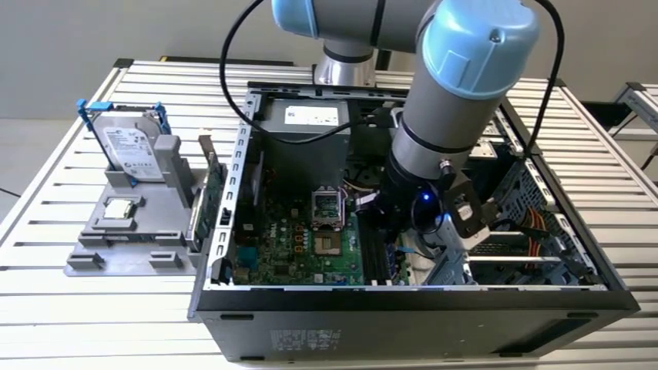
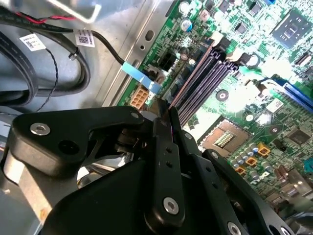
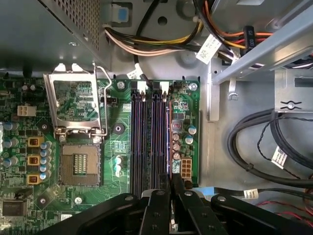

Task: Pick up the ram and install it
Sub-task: 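Insert the ram into the slot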

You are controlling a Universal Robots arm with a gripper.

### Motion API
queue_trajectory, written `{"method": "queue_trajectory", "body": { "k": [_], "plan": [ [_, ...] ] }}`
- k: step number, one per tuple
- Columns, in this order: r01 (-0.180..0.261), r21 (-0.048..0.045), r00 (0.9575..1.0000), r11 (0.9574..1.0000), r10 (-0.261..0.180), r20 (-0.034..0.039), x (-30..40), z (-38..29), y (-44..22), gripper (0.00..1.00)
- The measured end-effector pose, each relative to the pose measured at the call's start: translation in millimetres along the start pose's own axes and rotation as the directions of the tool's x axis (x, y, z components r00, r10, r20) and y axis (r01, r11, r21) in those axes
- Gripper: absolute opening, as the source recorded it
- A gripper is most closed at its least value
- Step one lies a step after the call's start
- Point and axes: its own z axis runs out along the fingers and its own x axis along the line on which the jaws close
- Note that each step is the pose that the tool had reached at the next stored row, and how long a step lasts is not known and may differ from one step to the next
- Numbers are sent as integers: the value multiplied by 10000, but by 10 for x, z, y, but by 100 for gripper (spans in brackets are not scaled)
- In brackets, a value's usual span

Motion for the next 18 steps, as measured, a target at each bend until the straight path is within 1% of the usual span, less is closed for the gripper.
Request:
{"method": "queue_trajectory", "body": {
  "k": [3, 6, 8, 13, 18],
  "plan": [
    [1, 20, 10000, 10000, -1, 1, 0, 14, 34, 0],
    [6, 64, 10000, 10000, -6, 24, 0, 25, 59, 0],
    [32, 87, 10000, 10000, -33, 27, 0, 30, 66, 0],
    [256, 90, 9997, 9996, -257, 16, 2, 31, 70, 0],
    [286, 91, 9996, 9996, -286, 14, 2, 40, 71, 0]
  ]
}}
